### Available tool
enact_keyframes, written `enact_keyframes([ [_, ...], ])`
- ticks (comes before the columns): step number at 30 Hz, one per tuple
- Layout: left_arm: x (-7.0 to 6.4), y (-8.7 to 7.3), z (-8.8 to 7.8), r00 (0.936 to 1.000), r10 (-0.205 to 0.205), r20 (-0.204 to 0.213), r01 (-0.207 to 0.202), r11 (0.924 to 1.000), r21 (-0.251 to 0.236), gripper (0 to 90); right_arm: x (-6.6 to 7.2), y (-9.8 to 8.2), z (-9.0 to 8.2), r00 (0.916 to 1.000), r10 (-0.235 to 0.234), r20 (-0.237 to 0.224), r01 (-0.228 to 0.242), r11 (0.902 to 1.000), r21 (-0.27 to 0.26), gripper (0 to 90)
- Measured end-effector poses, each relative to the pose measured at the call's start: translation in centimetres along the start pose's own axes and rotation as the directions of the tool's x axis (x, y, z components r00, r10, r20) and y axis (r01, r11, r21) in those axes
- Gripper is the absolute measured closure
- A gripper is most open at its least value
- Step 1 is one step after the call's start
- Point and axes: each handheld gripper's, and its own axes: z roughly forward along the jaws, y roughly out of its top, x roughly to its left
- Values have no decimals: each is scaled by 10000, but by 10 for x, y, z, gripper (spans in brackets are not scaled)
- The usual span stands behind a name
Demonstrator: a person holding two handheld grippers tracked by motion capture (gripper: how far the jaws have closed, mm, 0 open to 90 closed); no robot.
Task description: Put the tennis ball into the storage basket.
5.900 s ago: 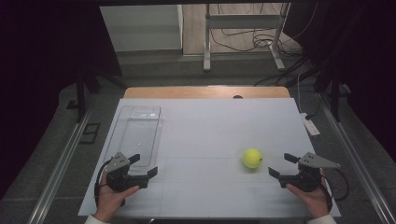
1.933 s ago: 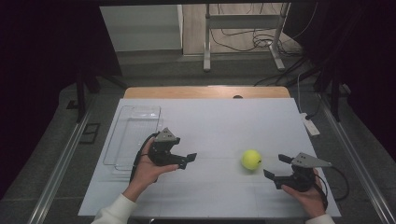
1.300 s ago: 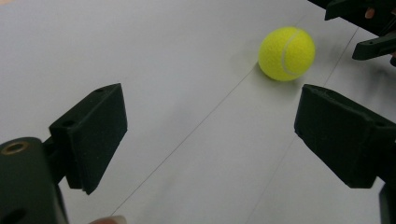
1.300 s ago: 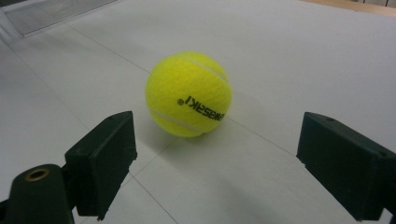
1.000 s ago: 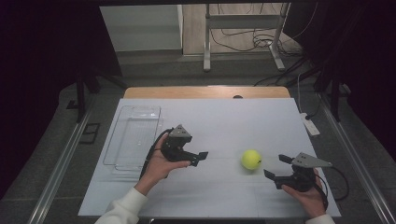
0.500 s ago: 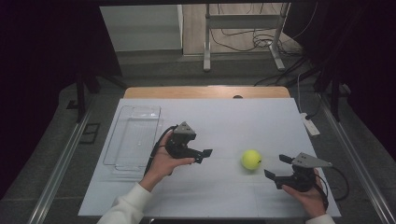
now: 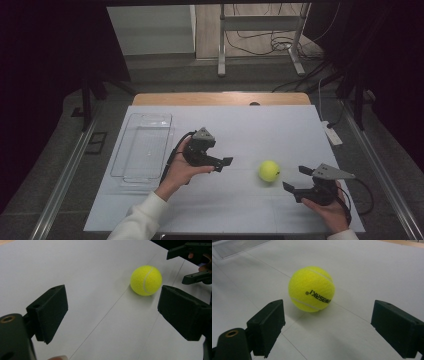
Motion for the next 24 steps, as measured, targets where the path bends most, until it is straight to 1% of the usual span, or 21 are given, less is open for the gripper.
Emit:
enact_keyframes([
  [16, -5, 15, 13, 9997, 172, 157, -173, 9998, 69, 107, -1, -1, 0, 10000, -8, 12, 8, 10000, 20, 119],
  [24, -6, 20, 19, 9997, 142, 216, -144, 9999, 77, 106, -1, -1, 0, 10000, 29, 31, -29, 10000, 23, 119],
])
